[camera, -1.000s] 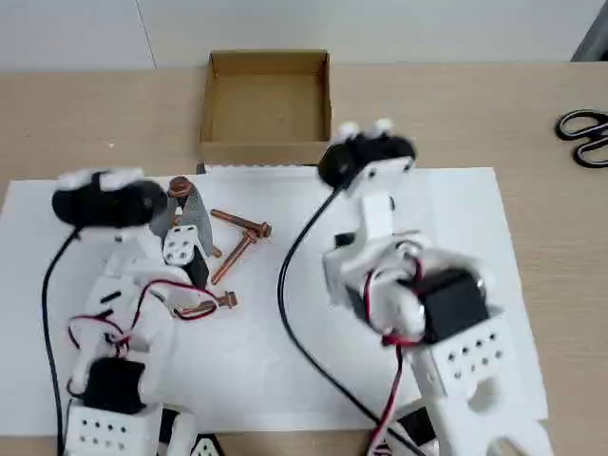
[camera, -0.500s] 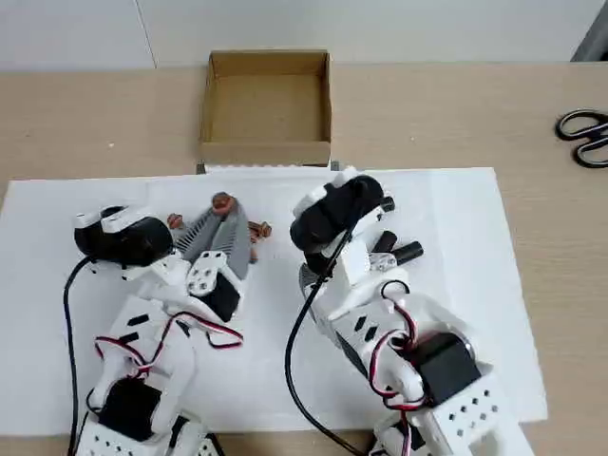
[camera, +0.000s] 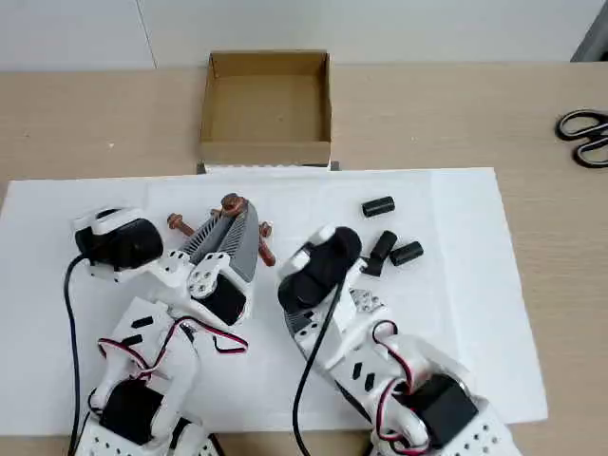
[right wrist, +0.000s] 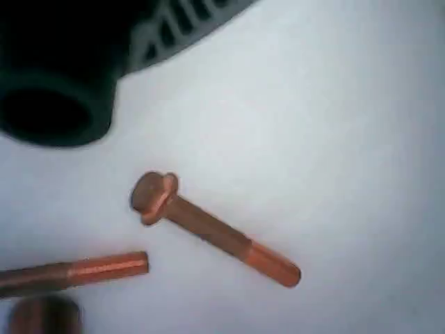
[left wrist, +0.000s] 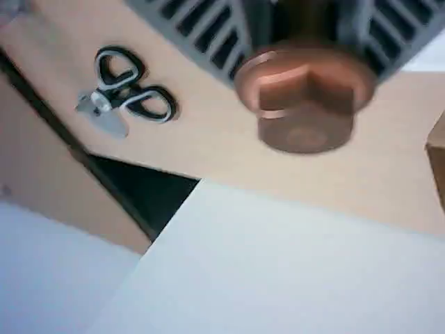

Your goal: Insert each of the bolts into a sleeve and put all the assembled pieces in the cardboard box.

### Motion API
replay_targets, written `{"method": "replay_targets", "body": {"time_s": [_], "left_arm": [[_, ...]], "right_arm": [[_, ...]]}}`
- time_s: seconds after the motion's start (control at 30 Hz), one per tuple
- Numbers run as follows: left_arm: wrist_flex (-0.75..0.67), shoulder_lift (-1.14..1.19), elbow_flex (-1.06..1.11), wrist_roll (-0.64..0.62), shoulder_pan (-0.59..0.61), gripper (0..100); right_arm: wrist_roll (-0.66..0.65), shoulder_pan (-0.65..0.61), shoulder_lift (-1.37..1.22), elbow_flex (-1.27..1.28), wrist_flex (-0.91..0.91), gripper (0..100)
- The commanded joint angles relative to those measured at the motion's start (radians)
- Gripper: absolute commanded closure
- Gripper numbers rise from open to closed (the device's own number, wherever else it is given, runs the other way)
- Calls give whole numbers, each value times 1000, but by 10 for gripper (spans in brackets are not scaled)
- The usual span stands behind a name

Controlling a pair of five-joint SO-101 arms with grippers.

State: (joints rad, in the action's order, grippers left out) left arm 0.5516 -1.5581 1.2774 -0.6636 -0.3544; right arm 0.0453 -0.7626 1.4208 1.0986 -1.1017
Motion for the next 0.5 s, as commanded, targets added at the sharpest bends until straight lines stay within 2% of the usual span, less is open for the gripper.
{"method": "replay_targets", "body": {"time_s": [0.0, 0.3, 0.47], "left_arm": [[-40, -15, -12, -25, -6, 994], [-37, -15, -33, -25, -101, 994], [-37, -15, -33, -25, -117, 994]], "right_arm": [[-11, -7, 70, 14, 21, 995], [-11, -7, 97, 23, 30, 995], [-11, -5, 99, 23, 30, 995]]}}
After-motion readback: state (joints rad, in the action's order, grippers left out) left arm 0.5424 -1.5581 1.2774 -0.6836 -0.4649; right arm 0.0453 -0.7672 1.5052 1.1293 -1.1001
